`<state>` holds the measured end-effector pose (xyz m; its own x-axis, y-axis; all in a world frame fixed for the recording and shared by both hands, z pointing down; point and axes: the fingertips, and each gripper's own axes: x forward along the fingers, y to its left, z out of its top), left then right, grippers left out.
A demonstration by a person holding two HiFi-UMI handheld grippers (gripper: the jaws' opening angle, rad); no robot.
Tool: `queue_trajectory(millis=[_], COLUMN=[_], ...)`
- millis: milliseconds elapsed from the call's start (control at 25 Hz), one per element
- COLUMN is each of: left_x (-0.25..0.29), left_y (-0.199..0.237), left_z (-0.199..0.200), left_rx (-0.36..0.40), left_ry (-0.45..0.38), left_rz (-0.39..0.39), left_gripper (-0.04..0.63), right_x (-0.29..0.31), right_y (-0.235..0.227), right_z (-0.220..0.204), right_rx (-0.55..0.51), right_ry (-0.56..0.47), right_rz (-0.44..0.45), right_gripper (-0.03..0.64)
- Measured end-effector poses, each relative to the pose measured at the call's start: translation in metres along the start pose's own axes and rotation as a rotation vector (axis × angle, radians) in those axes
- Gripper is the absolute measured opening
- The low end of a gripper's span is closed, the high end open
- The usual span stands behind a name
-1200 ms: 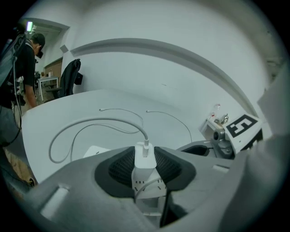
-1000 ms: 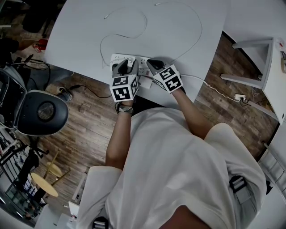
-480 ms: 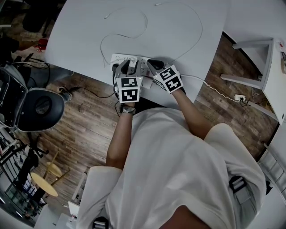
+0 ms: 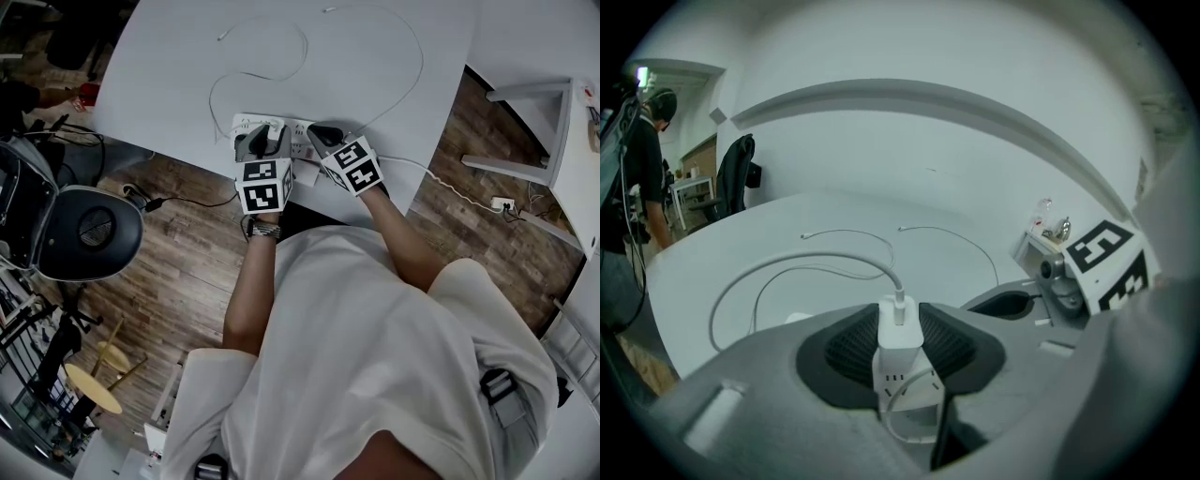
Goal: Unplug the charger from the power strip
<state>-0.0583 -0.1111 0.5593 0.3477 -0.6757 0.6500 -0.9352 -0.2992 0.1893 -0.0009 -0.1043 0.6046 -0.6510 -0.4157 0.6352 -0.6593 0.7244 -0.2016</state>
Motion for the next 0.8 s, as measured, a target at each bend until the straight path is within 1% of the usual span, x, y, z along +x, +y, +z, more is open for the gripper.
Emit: queue_trajectory(millis=[80, 160, 280, 360, 440, 520, 680, 800], left_x=[-0.004, -0.010, -0.014, -0.016, -0.016, -0.015, -0.009, -0.004], left_y=[-0.001, 0.001, 0.011, 0.018, 0.019, 0.016, 0.007, 0.000], left_z=[0.008, 0.028, 0.053, 0.058, 0.056, 0.047, 0.027, 0.017], left_rx=[0.058, 0.097, 0.073, 0.060, 0.057, 0.076, 0.166, 0.233], left_ry=[-0.021, -0.063, -0.097, -0.100, -0.090, -0.071, -0.021, 0.002], left_rz=[0.019, 0.032, 0.017, 0.013, 0.012, 0.011, 0.023, 0.025], left_gripper=[0.140, 0.140, 0.140, 0.140, 0.140, 0.140, 0.140, 0.140], right_x=[0.000, 0.001, 0.000, 0.001, 0.001, 0.001, 0.000, -0.007], right_y=[0.000, -0.001, -0.002, -0.001, -0.001, -0.001, -0.001, -0.003], right_z=[0.000, 0.001, 0.002, 0.002, 0.002, 0.002, 0.002, 0.006], right_rx=[-0.001, -0.003, -0.001, 0.002, 0.001, 0.000, 0.008, 0.074], right_ry=[-0.001, -0.002, -0.001, 0.000, 0.000, 0.000, -0.002, -0.041], right_rz=[0.002, 0.001, -0.005, -0.003, -0.003, -0.007, -0.010, -0.009], right_gripper=[0.003, 0.003, 0.003, 0.005, 0.003, 0.005, 0.005, 0.005])
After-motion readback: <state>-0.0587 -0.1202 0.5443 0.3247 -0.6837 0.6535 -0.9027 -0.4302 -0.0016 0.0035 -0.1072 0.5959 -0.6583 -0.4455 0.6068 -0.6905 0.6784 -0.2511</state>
